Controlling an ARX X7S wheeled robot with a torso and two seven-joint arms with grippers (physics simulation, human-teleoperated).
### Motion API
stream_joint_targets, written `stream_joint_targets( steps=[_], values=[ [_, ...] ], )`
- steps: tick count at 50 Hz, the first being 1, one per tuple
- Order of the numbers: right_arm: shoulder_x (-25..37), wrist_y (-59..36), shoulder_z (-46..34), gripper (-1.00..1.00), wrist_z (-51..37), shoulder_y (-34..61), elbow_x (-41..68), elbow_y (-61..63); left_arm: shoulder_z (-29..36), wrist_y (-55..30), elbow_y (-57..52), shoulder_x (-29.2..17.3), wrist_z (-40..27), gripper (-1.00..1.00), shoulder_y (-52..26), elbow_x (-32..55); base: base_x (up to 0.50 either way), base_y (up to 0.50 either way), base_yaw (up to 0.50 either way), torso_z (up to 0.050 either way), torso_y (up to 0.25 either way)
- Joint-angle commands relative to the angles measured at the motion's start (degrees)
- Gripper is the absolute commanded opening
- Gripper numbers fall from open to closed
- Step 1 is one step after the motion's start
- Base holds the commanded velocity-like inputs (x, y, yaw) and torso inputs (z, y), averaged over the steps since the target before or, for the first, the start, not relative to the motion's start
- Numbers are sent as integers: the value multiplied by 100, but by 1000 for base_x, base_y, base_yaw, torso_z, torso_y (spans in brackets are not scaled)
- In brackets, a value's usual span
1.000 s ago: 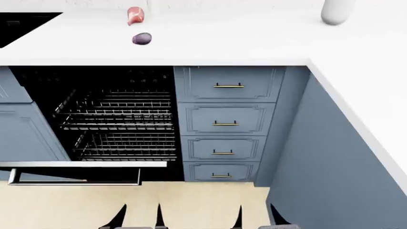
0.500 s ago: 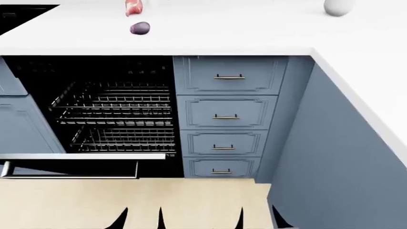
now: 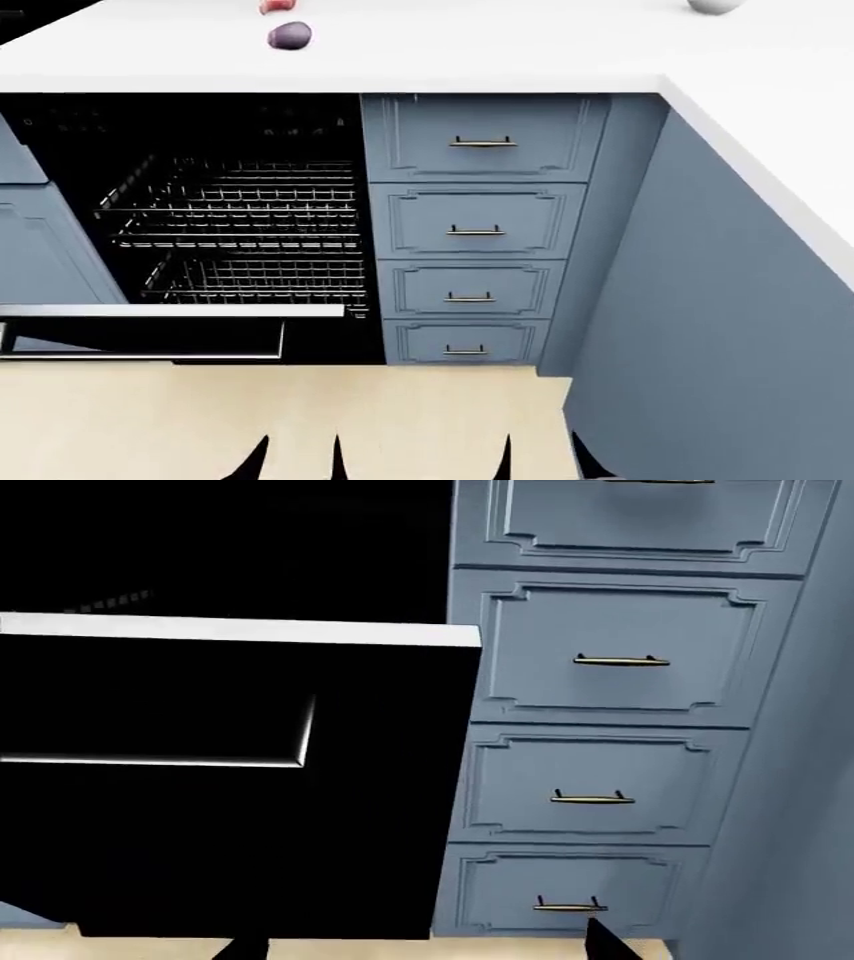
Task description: Close the dishwasher door
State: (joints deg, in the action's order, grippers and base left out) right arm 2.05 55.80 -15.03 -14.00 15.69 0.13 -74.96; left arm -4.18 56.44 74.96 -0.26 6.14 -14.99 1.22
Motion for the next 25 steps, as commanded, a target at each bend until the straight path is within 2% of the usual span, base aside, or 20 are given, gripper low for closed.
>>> stream_joint_targets(
  steps=[1, 25],
  values=[
    [3, -3, -6, 100, -7, 2, 8, -2, 4, -1, 2, 2, -6, 100, 0, -1, 0, 0, 0, -50, 0],
    [1, -7, -8, 100, -19, 11, 2, -2, 2, 26, 2, -2, 6, 100, -1, -15, 0, 0, 0, -50, 0]
  ],
)
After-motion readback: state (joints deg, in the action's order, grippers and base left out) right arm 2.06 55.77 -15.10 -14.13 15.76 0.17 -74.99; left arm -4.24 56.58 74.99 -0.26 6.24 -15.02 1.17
